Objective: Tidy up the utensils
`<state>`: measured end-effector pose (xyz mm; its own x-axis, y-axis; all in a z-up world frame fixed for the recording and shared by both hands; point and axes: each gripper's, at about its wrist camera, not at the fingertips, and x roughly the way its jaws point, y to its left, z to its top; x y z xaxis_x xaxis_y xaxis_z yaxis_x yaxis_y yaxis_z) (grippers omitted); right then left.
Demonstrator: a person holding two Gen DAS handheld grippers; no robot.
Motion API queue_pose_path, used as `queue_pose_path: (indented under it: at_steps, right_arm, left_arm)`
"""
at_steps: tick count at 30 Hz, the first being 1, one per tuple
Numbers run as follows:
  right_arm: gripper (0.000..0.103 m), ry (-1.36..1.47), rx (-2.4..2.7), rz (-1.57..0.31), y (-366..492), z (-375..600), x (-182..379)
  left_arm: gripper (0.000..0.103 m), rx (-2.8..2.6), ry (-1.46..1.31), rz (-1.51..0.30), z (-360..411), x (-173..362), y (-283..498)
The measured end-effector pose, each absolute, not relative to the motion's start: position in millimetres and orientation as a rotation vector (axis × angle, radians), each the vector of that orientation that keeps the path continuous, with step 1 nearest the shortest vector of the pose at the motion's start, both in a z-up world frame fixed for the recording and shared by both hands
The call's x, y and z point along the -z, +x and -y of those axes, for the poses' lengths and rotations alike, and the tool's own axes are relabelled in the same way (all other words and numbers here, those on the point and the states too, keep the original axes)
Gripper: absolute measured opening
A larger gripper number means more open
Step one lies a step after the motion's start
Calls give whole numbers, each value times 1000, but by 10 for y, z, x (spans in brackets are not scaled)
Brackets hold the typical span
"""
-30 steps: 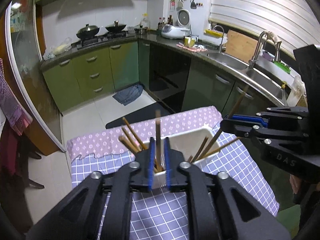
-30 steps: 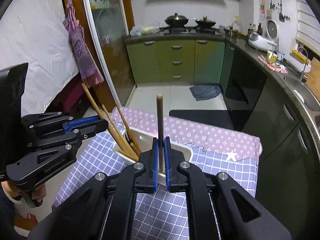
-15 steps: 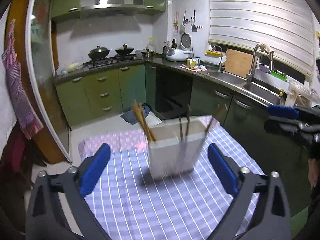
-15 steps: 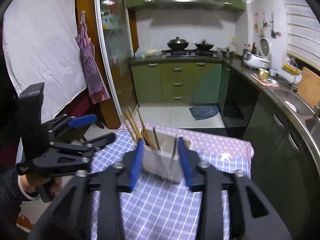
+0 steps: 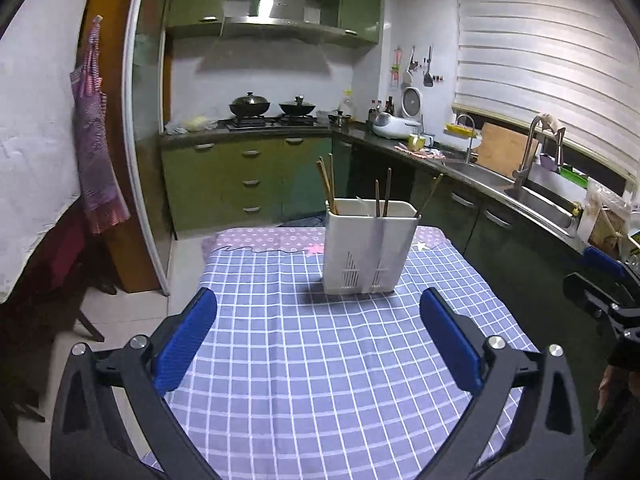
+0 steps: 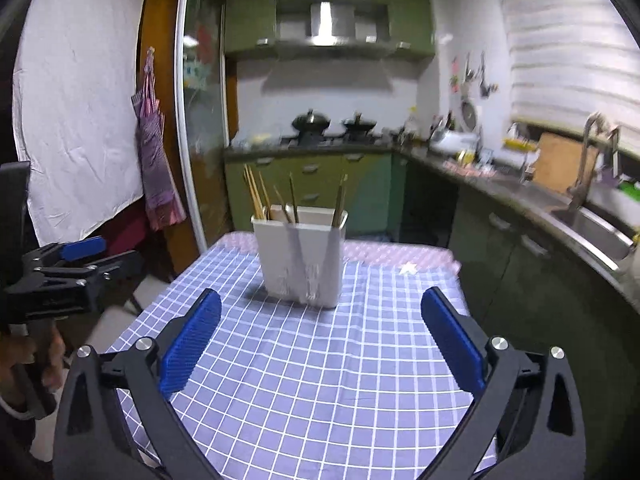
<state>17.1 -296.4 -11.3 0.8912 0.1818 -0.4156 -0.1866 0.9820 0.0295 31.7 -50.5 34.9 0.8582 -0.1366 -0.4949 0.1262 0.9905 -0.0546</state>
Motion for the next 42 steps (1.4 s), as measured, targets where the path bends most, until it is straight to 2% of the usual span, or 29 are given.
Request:
queue_pose_path:
  at_steps: [10, 42]
  right_arm:
    - [99, -17, -154, -426, -376, 2927, -38]
    - [99, -8, -158, -457, -197, 2861, 53]
  left_arm:
    - [97, 109, -29, -477, 357, -445, -212]
    - [97, 115, -61, -576, 340, -275, -100]
